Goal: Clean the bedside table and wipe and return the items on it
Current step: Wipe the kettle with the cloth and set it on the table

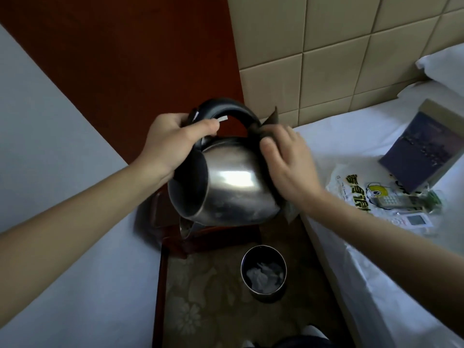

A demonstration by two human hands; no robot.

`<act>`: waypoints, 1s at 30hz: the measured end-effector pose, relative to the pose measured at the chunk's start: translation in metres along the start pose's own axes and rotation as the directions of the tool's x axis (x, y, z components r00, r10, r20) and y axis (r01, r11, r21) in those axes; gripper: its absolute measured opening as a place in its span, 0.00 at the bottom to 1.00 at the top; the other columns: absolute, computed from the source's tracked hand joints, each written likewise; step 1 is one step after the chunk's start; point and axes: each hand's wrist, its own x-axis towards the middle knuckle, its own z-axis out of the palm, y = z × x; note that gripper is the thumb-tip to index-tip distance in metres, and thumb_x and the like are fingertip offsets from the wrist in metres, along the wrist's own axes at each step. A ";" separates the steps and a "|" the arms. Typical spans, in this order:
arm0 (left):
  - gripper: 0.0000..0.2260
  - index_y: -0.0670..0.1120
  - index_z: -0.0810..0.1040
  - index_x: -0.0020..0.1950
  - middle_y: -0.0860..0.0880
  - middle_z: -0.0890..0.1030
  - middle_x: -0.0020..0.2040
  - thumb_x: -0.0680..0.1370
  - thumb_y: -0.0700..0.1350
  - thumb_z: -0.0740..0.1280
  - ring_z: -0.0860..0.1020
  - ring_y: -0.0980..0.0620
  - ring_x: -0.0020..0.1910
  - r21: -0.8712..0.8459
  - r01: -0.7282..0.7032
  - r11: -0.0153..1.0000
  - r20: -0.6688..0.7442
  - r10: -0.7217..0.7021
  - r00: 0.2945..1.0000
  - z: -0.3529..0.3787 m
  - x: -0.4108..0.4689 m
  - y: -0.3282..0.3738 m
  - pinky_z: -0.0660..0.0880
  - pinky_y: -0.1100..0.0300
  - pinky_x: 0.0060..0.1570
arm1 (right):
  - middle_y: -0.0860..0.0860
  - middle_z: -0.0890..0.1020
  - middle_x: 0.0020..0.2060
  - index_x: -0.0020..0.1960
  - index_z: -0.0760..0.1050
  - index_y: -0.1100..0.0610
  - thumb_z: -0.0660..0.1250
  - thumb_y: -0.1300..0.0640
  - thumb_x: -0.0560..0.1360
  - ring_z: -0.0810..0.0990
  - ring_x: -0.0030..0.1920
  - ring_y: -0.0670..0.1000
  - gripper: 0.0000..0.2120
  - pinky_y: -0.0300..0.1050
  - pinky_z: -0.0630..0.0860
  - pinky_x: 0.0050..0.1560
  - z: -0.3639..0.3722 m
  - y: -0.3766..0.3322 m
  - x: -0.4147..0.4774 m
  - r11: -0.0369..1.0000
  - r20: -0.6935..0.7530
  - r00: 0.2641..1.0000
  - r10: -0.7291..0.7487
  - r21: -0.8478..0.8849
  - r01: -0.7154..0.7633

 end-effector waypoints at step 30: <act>0.04 0.48 0.79 0.38 0.52 0.81 0.33 0.70 0.47 0.71 0.80 0.51 0.32 -0.496 0.295 0.817 -0.021 -0.350 0.936 0.004 0.026 0.005 0.78 0.55 0.45 | 0.44 0.69 0.52 0.56 0.70 0.48 0.59 0.50 0.68 0.69 0.57 0.49 0.16 0.42 0.66 0.59 -0.031 0.015 -0.001 0.963 0.064 0.988 -0.144 0.238 0.125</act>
